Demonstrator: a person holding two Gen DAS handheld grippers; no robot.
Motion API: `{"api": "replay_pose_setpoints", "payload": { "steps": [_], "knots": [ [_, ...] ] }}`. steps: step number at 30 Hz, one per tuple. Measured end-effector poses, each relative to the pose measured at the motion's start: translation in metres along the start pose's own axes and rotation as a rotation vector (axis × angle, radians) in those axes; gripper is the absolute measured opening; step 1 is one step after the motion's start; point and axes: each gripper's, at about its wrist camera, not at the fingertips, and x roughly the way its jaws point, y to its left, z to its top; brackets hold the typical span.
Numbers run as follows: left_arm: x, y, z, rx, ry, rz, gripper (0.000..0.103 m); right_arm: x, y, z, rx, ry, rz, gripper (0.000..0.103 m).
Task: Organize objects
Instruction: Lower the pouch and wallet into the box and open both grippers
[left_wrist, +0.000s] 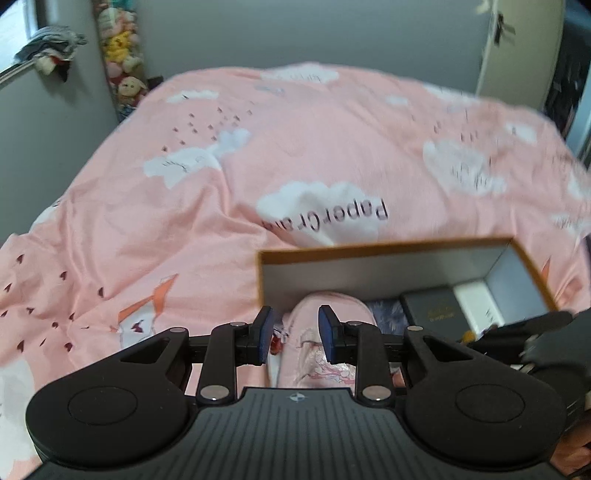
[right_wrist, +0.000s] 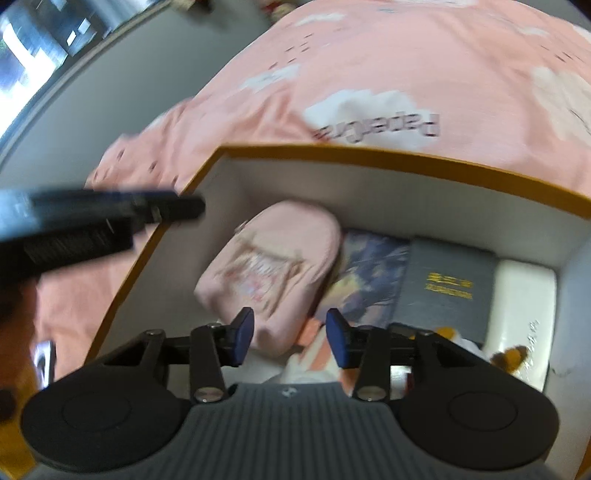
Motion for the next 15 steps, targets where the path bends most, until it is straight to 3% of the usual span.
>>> {"api": "replay_pose_setpoints", "payload": {
  "steps": [2, 10, 15],
  "knots": [
    [-0.011, 0.009, -0.003, -0.051, -0.035, -0.014, 0.033, 0.007, 0.012, 0.000, -0.082, 0.038, 0.005, 0.056],
    [-0.034, 0.033, -0.020, -0.187, -0.068, -0.069, 0.033, 0.035, 0.031, 0.014, -0.335, 0.146, -0.042, 0.055],
    [-0.042, 0.047, -0.033, -0.270, -0.074, -0.134, 0.033, 0.043, 0.025, 0.020, -0.413, 0.172, 0.016, 0.054]
  ]
}}
